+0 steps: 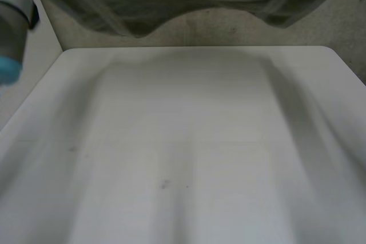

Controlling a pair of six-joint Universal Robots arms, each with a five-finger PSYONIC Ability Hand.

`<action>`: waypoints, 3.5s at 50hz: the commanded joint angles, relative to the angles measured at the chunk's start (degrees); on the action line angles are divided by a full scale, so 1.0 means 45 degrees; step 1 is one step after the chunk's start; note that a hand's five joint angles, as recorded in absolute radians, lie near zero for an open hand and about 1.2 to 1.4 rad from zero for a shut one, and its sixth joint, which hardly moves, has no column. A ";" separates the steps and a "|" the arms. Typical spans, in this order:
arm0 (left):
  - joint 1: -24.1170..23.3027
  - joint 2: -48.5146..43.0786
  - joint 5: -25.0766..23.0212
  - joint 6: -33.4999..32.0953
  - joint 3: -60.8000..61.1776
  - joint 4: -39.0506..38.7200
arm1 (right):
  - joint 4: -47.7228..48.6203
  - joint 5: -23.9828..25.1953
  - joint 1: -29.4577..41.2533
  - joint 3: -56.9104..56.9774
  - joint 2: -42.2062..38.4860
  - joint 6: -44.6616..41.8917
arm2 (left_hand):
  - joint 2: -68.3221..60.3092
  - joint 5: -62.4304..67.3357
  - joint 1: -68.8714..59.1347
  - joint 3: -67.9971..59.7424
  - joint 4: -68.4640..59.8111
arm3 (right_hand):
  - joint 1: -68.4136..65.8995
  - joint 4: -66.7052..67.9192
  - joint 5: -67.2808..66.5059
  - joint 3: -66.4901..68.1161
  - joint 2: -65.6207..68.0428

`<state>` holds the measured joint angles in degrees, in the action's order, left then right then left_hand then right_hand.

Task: Fold the towel.

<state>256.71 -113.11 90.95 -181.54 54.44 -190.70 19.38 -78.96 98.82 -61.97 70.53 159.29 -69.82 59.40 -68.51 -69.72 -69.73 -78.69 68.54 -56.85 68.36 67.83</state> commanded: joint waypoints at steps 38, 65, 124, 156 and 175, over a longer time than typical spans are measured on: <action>0.2015 0.6483 -0.2554 -0.6825 1.4230 0.3803 | -1.1533 0.1786 -0.2800 -0.6601 0.3096 -0.7723 | -0.2261 0.2356 -0.2554 -0.2284 -0.2281 | -0.0292 0.2547 -0.2923 0.2586 0.2704; 0.0199 -0.5334 -0.2046 -0.6669 0.2687 -0.0728 | -0.2392 -0.0890 -0.0437 -0.0526 -0.5458 -0.3699 | -0.2261 0.2356 -0.2554 -0.2284 -0.2281 | -0.0292 0.2547 -0.2923 0.2586 0.2704; -0.0075 0.1112 -0.1734 0.0675 1.1378 -0.2837 | -0.1749 0.1747 -0.1921 -0.6874 -0.2312 -0.1238 | 1.3294 -1.3199 1.3001 1.3272 1.3274 | 0.9452 -0.7196 0.6820 -0.7158 -0.7040; -0.0114 0.1288 -0.1773 0.0675 1.1788 -0.2876 | -0.2779 0.0790 -0.5217 -0.4397 -0.3232 -0.2250 | 1.3294 -1.3199 1.3001 1.3272 1.3274 | -0.0292 0.2547 -0.2923 0.2586 0.2704; -0.0075 0.1639 -0.1734 0.0675 1.1828 -0.2876 | -0.2787 0.0829 -0.0002 -0.2011 -0.1708 -0.1493 | 1.3294 -1.3199 1.3001 1.3272 1.3274 | -0.0292 0.2547 -0.2923 0.2586 0.2704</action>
<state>256.30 -106.12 83.07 -178.51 107.67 -203.64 3.00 -75.36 82.82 -72.27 61.82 148.63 -9.43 1.56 -10.34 -9.62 -9.60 -78.01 68.35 -56.10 68.28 67.61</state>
